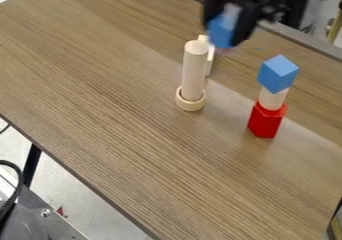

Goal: Put the blue cube on top of the cylinder

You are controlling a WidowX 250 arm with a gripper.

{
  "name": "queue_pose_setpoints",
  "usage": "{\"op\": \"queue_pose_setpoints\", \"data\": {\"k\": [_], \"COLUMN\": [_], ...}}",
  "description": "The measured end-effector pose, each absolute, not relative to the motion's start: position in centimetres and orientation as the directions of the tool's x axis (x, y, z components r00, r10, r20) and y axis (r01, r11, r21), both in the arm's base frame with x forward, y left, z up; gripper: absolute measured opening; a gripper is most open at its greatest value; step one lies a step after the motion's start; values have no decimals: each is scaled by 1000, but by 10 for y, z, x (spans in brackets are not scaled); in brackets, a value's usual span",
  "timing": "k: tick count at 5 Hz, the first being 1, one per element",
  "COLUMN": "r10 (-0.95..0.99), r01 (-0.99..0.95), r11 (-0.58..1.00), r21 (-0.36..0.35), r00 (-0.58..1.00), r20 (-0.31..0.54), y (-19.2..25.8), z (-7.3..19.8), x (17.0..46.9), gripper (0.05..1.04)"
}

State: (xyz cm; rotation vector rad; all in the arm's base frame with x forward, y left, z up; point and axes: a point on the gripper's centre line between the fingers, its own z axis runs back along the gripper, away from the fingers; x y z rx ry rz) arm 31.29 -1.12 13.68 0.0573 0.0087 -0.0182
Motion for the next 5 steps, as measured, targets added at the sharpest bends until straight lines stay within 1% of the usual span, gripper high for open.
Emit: {"op": "queue_pose_setpoints", "data": {"k": [1, 2, 3, 4, 5], "r10": [40, 54, 55, 55, 56], "r01": [-34, -53, -56, -57, -58], "r11": [997, 995, 995, 995, 995], "r21": [75, 85, 83, 80, 82], "r00": [996, 999, 998, 998, 998], "r20": [-76, -8, 16, 32, 20], "y": [5, 7, 7, 6, 6], "z": [125, 152, 159, 159, 152], "x": [298, 288, 288, 291, 296], "gripper": [575, 575, 575, 575, 575]}}
